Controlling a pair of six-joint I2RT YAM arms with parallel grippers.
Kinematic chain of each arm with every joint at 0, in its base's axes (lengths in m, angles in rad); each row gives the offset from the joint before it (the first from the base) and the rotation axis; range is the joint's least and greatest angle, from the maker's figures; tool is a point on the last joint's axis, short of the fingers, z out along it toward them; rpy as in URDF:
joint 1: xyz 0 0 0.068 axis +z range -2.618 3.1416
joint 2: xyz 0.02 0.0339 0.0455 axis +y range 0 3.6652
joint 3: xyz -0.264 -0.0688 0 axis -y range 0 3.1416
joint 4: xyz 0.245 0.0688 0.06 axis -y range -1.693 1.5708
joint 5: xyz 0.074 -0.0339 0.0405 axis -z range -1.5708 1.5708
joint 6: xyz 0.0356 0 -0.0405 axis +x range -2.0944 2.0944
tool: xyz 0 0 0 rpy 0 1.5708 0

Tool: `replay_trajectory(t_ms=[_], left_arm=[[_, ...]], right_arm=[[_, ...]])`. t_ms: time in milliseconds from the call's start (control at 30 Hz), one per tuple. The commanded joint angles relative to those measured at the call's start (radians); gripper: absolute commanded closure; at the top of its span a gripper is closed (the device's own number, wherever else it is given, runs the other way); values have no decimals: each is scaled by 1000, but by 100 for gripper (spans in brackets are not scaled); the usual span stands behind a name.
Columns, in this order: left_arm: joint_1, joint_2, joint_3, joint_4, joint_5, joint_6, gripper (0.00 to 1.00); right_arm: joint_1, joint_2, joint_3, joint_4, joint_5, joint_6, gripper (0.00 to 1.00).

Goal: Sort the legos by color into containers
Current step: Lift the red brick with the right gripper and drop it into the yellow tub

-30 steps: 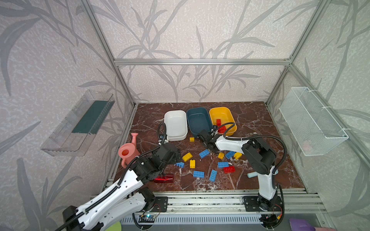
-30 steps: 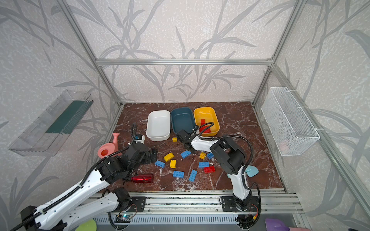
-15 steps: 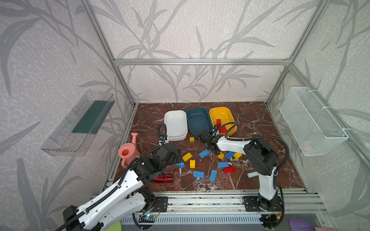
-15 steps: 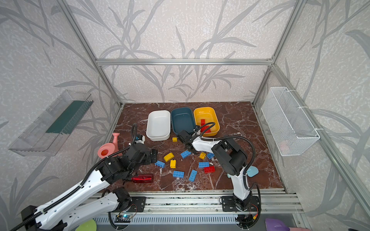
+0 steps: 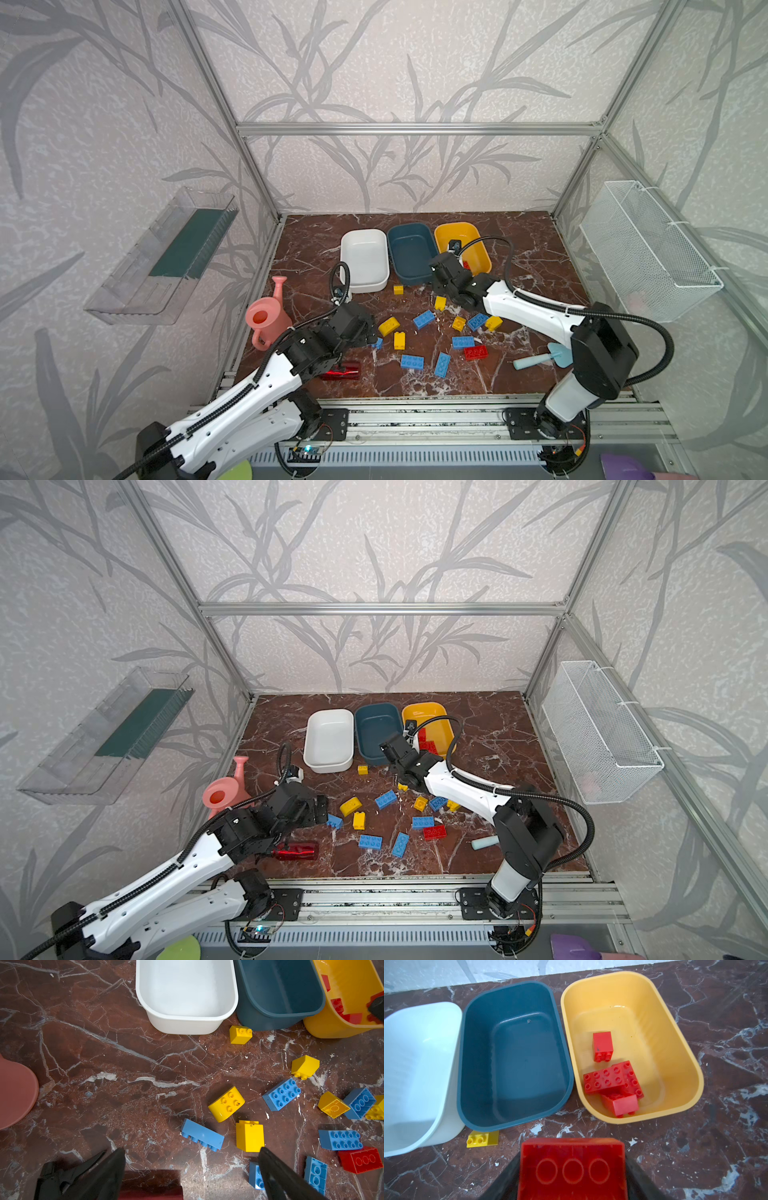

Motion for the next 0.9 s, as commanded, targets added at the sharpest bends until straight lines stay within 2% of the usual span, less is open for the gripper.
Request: replay_trajectory(t_ms=[0,267,567,667,733,867], left_arm=[[-2,14,-18,3,19,-26,1],[-2,43,-6,-18,37,-6,1],[-12,76,20,8,105,52,3],[-23,88,25,27,125,77,3],[-33,100,32,39,135,97,2],[-64,148,63,60,137,139,2]], right_arm=[[-72,-12,34,-17,-91,-89,41],[-225,124,164,-41,-261,-166,41],[-290,258,285,-79,-297,-189,37],[-304,259,287,-79,-319,-186,30],[-313,253,288,-80,-334,-184,19],[-333,212,267,-77,-360,-189,11]])
